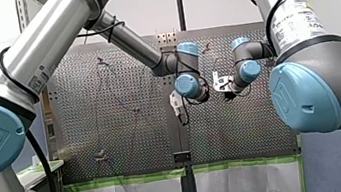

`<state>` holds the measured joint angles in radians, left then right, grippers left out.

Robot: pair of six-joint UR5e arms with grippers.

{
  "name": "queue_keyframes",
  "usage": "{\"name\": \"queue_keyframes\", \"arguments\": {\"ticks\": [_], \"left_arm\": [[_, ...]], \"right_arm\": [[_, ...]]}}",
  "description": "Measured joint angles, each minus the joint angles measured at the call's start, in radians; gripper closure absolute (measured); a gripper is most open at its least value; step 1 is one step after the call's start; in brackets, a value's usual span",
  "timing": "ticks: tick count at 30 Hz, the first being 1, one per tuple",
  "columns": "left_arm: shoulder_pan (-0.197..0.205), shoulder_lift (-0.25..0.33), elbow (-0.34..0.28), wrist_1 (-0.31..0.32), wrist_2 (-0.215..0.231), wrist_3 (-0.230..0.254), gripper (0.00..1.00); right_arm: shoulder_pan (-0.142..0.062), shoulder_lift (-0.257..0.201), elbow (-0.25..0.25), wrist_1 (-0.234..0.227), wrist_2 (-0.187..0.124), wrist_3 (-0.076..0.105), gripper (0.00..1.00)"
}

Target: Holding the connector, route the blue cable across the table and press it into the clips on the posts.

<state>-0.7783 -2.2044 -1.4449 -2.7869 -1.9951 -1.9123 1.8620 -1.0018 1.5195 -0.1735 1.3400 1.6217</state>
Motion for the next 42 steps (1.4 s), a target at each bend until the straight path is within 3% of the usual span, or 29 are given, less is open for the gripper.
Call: {"name": "queue_keyframes", "arguments": {"ticks": [12,18,24,33,42], "left_arm": [[0.003,-0.107,0.11,-0.076,-0.043,-0.034,0.0],[-0.001,-0.163,0.17,-0.067,-0.058,-0.036,0.0],[0.002,-0.176,0.227,-0.064,-0.085,-0.035,0.0],[0.006,-0.217,0.256,-0.062,-0.086,-0.038,0.0],[0.016,-0.232,0.3,-0.021,-0.123,-0.042,0.0]], "right_arm": [[-0.001,0.0,0.0,0.0,-0.002,0.0,1.0],[-0.001,0.0,0.0,0.0,-0.002,0.0,1.0],[-0.002,0.001,0.0,0.0,-0.002,0.0,1.0],[-0.004,0.001,0.0,-0.001,-0.002,0.0,1.0],[-0.009,0.001,0.0,-0.001,-0.009,0.0,1.0]]}}
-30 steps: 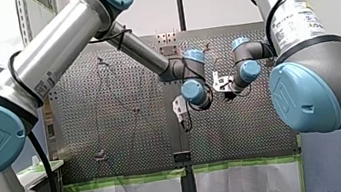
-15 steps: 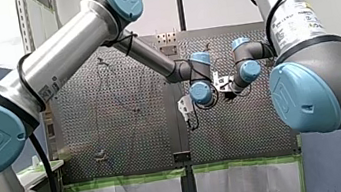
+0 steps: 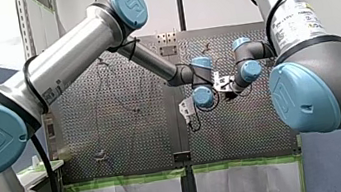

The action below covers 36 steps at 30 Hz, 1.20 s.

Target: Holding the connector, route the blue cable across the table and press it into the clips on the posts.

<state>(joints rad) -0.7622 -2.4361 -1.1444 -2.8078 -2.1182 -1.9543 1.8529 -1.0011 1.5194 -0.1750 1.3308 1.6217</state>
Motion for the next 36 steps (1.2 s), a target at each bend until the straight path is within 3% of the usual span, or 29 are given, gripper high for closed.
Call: {"name": "queue_keyframes", "arguments": {"ticks": [10,16,23,29,36], "left_arm": [[0.009,-0.016,0.022,0.004,0.005,-0.005,0.0],[0.015,-0.057,0.069,-0.025,-0.001,-0.015,0.0],[0.011,-0.113,0.131,-0.075,-0.038,-0.027,0.0],[0.009,-0.123,0.179,-0.093,-0.06,-0.027,0.0],[0.007,-0.123,0.189,-0.11,-0.085,-0.02,0.04]], "right_arm": [[-0.001,0.0,0.0,0.0,-0.003,0.0,1.0],[-0.001,0.001,0.0,0.0,-0.006,0.0,1.0],[-0.001,0.0,0.0,-0.001,-0.007,0.0,1.0],[-0.001,0.0,0.0,-0.001,-0.007,0.0,1.0],[-0.001,0.001,-0.001,-0.002,-0.01,0.0,1.0]]}}
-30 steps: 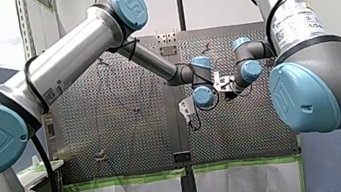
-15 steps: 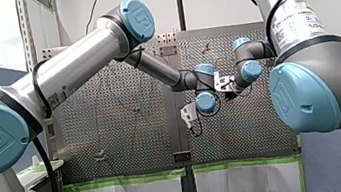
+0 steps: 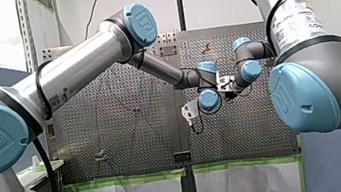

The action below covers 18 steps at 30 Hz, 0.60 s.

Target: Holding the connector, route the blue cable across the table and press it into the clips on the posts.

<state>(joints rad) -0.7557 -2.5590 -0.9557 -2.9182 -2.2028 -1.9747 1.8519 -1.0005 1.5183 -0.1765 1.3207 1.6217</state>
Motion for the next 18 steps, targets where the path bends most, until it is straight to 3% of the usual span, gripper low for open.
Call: {"name": "queue_keyframes", "arguments": {"ticks": [1,2,3,4,5,6,7,8,18], "left_arm": [[0.0,0.0,0.0,-0.002,-0.005,0.003,0.16],[-0.001,0.0,0.0,-0.004,-0.011,0.008,0.4],[-0.001,0.0,0.0,-0.005,-0.016,0.011,0.4],[-0.001,0.0,0.0,-0.006,-0.02,0.013,0.59],[-0.002,0.0,0.0,-0.007,-0.025,0.015,0.72],[-0.002,0.0,0.0,-0.006,-0.028,0.016,0.72],[-0.002,0.0,0.0,-0.005,-0.03,0.016,0.89],[-0.002,0.0,0.0,-0.003,-0.031,0.016,0.98],[-0.018,0.004,0.022,0.001,-0.037,-0.011,0.98]], "right_arm": [[0.0,0.0,0.0,0.0,-0.002,0.0,1.0],[0.0,0.0,0.0,0.0,-0.004,0.0,1.0],[0.0,0.0,0.0,0.001,-0.007,0.0,1.0],[0.0,0.0,-0.001,0.002,-0.009,0.0,1.0],[0.0,0.0,-0.001,0.002,-0.011,0.0,1.0],[0.0,0.0,-0.001,0.003,-0.012,0.0,1.0],[0.0,0.0,-0.002,0.004,-0.013,0.0,1.0],[0.0,0.0,-0.002,0.005,-0.014,0.0,1.0],[0.0,-0.001,-0.019,0.038,-0.015,-0.005,1.0]]}}
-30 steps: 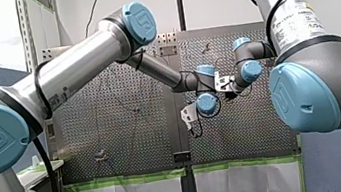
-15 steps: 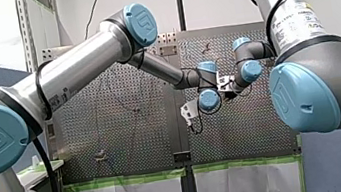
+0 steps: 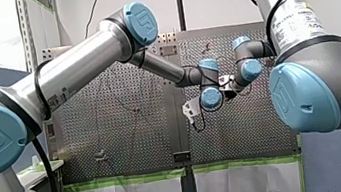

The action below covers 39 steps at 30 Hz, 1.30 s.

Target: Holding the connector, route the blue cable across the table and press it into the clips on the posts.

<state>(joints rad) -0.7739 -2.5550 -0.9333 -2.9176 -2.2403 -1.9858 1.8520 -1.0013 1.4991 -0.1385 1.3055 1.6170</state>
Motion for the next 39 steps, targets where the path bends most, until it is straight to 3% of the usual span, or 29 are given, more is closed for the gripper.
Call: {"name": "queue_keyframes", "arguments": {"ticks": [7,17,32,39], "left_arm": [[-0.017,0.031,0.005,-0.048,-0.034,-0.034,0.98],[-0.039,0.115,0.005,-0.079,-0.047,-0.03,0.98],[-0.062,0.199,0.005,-0.089,-0.048,-0.013,0.98],[-0.071,0.224,0.005,-0.093,-0.049,-0.014,0.98]], "right_arm": [[-0.005,-0.014,-0.053,0.066,0.0,-0.003,1.0],[-0.024,-0.103,-0.107,0.138,-0.011,0.04,1.0],[-0.046,-0.254,-0.117,0.189,-0.028,0.055,1.0],[-0.052,-0.29,-0.117,0.202,-0.038,0.055,1.0]]}}
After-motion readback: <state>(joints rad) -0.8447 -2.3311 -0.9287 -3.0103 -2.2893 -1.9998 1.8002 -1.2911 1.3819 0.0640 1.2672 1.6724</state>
